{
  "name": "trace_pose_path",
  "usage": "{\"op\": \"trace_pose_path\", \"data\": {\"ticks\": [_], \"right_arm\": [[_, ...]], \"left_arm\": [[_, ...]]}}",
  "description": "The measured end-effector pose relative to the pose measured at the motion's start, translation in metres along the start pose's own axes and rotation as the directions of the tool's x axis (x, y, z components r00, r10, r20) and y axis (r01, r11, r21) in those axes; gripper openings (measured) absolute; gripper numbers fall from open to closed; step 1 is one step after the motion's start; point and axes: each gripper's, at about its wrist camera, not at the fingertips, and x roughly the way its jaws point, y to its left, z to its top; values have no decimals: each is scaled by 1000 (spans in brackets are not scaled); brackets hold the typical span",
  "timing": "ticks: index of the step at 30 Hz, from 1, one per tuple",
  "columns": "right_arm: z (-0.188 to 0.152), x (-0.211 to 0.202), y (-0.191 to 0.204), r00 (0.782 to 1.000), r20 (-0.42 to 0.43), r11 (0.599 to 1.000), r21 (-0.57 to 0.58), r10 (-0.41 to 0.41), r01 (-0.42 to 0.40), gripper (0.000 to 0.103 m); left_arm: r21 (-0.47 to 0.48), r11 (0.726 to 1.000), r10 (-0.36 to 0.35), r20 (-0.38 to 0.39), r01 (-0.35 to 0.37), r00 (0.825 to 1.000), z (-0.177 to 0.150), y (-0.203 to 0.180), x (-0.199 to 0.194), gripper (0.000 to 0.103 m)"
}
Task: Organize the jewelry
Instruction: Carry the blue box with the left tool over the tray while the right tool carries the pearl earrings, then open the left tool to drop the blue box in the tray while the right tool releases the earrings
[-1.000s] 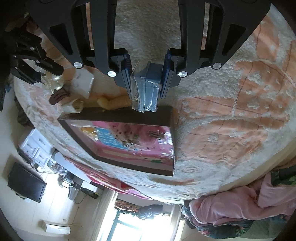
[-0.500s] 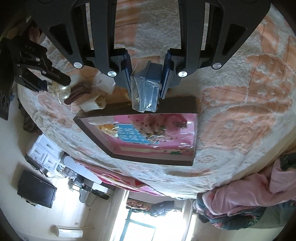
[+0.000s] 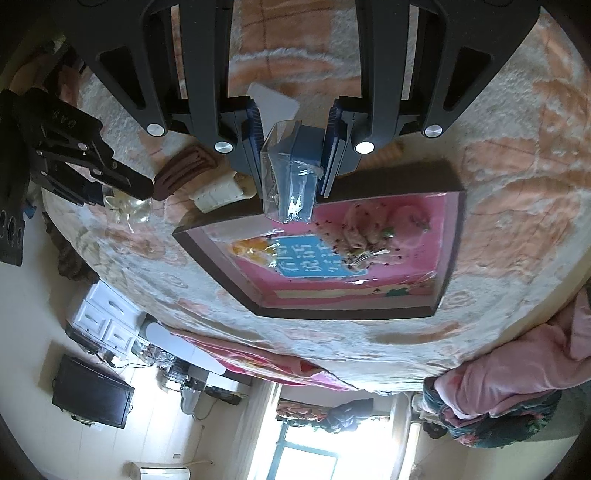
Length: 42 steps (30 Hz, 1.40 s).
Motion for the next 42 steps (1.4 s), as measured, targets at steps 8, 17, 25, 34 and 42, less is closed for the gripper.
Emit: {"op": "trace_pose_path", "data": {"ticks": [8, 17, 25, 34, 42], "right_arm": [[8, 9, -13, 1000, 3, 1000, 9, -19, 19, 46], [19, 22, -24, 999, 5, 999, 7, -35, 35, 46], [31, 39, -28, 999, -3, 999, -23, -43, 43, 46], [45, 66, -33, 999, -33, 998, -56, -40, 38, 46], [58, 94, -41, 997, -78, 997, -69, -21, 16, 46]], "left_arm": [[-7, 1000, -8, 1, 8, 1000, 11, -2, 13, 20], [-1, 1000, -11, 1, 11, 1000, 26, -6, 30, 20], [-8, 1000, -13, -16, 13, 1000, 36, -3, 49, 20], [9, 1000, -6, -43, 6, 999, 43, -5, 70, 20], [7, 1000, 19, -70, -18, 997, 49, -3, 89, 20]]}}
